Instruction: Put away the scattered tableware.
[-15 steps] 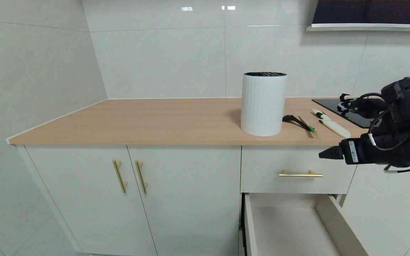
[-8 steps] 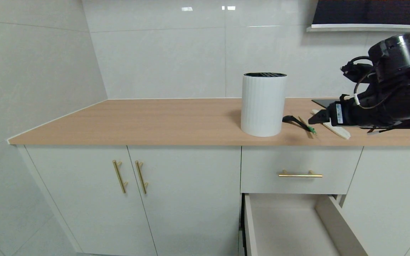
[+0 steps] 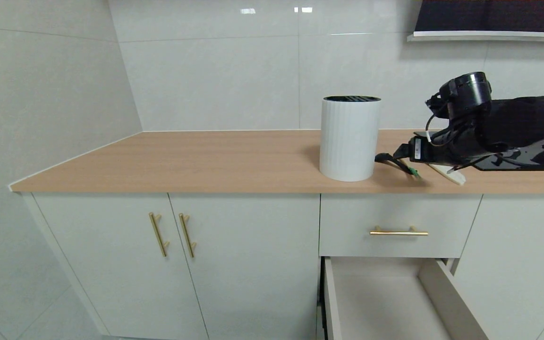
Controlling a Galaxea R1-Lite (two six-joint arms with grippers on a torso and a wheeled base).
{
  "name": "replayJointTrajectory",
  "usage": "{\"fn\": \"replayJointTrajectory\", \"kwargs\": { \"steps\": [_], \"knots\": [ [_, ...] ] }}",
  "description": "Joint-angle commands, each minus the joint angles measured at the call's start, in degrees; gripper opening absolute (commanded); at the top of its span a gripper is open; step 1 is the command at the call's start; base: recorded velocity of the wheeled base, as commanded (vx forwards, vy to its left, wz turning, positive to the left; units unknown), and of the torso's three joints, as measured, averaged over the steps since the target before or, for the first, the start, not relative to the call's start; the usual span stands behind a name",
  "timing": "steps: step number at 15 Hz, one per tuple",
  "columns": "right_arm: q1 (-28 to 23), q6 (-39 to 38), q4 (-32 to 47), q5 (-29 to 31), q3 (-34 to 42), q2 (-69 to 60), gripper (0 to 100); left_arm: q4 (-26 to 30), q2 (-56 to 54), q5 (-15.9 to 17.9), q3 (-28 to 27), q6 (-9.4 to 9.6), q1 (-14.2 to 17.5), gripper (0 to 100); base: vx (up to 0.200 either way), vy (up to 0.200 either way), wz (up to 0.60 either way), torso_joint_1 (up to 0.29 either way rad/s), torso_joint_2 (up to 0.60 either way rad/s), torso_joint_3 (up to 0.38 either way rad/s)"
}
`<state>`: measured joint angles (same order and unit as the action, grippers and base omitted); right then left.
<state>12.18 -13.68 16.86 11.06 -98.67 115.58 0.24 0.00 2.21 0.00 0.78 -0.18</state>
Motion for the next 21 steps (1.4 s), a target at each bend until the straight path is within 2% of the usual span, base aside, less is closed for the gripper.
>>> {"fn": "replayJointTrajectory", "kwargs": {
  "steps": [1, 12, 13, 17, 21],
  "knots": [
    [-0.84, 0.14, -1.48, 0.72, -0.29, 4.48, 100, -0.07, 0.00, -0.01, 0.00, 0.01, 0.01, 100, 0.000, 0.000, 0.00, 0.000, 0.00, 0.000],
    [-2.33, 0.41, -1.83, 2.13, -2.14, 7.73, 100, 0.02, 0.00, -0.01, 0.00, 0.01, 0.01, 100, 0.000, 0.000, 0.00, 0.000, 0.00, 0.000],
    [-2.25, 0.41, -1.83, 2.13, -2.14, 7.73, 0, 0.02, 0.00, -0.01, 0.00, 0.01, 0.01, 100, 0.000, 0.000, 0.00, 0.000, 0.00, 0.000],
    [-2.16, 0.23, -1.65, 2.57, -2.05, 7.38, 0, 0.02, 0.00, -0.01, 0.00, 0.01, 0.01, 100, 0.000, 0.000, 0.00, 0.000, 0.00, 0.000],
    [-1.37, -0.65, -1.30, 6.78, -0.12, 3.51, 0, 0.02, 0.00, -0.01, 0.00, 0.01, 0.01, 100, 0.000, 0.000, 0.00, 0.000, 0.00, 0.000]
  ]
}}
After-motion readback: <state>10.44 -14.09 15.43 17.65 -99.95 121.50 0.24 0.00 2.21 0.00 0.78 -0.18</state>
